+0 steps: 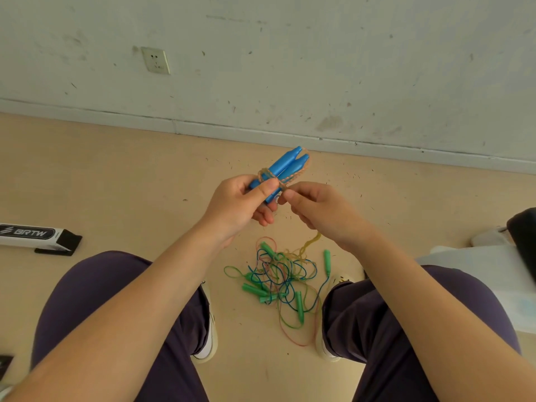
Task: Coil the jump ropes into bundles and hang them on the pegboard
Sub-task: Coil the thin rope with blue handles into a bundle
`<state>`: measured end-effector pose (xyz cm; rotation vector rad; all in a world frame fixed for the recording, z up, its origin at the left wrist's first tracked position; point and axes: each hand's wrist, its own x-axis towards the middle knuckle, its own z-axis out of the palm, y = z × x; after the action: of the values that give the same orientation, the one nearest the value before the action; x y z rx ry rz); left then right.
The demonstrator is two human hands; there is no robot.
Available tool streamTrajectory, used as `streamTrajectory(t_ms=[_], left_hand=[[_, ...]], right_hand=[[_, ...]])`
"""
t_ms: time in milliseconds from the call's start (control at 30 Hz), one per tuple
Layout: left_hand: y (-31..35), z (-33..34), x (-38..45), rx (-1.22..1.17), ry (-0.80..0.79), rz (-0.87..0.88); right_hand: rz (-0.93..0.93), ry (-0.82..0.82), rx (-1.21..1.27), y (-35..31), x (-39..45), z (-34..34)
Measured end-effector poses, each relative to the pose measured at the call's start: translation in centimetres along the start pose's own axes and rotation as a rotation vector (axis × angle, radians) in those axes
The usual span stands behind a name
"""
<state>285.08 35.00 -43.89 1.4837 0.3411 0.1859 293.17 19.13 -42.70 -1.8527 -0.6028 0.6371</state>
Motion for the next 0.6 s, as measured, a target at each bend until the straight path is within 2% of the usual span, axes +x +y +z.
streamTrajectory(t_ms=[400, 600], left_hand=[[-1.0, -0.2, 0.5, 0.104, -0.057, 0.026], [-1.2, -0.6, 0.5, 0.334, -0.046, 0.124]], right_hand=[[0.072, 0.097, -0.001, 0.3, -0.1, 0.1], [0.103, 0.114, -0.065, 0.8, -0.5, 0.3]])
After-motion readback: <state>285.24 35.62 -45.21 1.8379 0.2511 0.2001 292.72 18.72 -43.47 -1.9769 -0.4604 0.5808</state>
